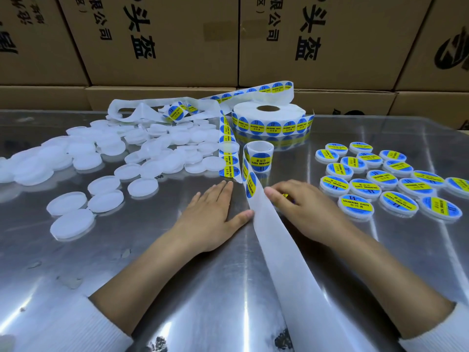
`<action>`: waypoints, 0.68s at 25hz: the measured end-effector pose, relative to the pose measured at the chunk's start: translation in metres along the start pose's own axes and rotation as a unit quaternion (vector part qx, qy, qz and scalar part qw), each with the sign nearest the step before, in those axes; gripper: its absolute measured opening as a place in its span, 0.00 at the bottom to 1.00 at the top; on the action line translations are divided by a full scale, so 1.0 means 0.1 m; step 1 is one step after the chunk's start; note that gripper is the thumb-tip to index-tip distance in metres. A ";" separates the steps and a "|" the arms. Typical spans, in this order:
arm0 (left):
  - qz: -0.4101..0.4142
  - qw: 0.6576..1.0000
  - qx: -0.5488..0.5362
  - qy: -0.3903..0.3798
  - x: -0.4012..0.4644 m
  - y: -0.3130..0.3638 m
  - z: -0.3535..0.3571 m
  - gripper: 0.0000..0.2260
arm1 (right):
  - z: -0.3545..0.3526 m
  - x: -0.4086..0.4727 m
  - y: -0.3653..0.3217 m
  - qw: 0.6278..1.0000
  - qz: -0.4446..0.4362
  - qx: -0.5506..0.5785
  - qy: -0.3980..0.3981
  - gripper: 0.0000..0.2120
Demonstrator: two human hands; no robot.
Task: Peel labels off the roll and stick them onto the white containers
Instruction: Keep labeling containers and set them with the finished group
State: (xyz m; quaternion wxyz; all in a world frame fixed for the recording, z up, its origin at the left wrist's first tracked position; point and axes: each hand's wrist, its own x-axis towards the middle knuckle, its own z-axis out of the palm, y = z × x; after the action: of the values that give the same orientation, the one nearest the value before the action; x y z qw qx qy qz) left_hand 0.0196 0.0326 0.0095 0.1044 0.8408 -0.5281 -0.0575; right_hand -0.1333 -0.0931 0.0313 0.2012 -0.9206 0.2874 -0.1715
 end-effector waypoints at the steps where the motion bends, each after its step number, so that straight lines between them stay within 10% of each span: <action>1: 0.007 1.000 -0.014 0.010 0.01 0.01 0.00 0.35 | 0.01 0.00 0.01 1.000 0.004 -0.016 -0.014 0.22; 9: 0.035 0.995 -0.076 0.054 0.00 0.04 -0.02 0.31 | 0.03 0.04 0.29 0.970 0.179 -0.158 -0.043 0.32; 17: 0.094 0.972 -0.164 0.142 -0.02 0.13 -0.04 0.20 | 0.13 -0.01 -0.09 0.950 -0.015 0.302 -0.085 0.06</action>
State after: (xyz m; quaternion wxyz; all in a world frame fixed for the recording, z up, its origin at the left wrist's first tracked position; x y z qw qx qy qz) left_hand 0.0084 0.0293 0.0164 0.3195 0.7581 -0.5683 -0.0136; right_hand -0.1245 -0.0817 0.0243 0.4904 -0.8324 0.1899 -0.1748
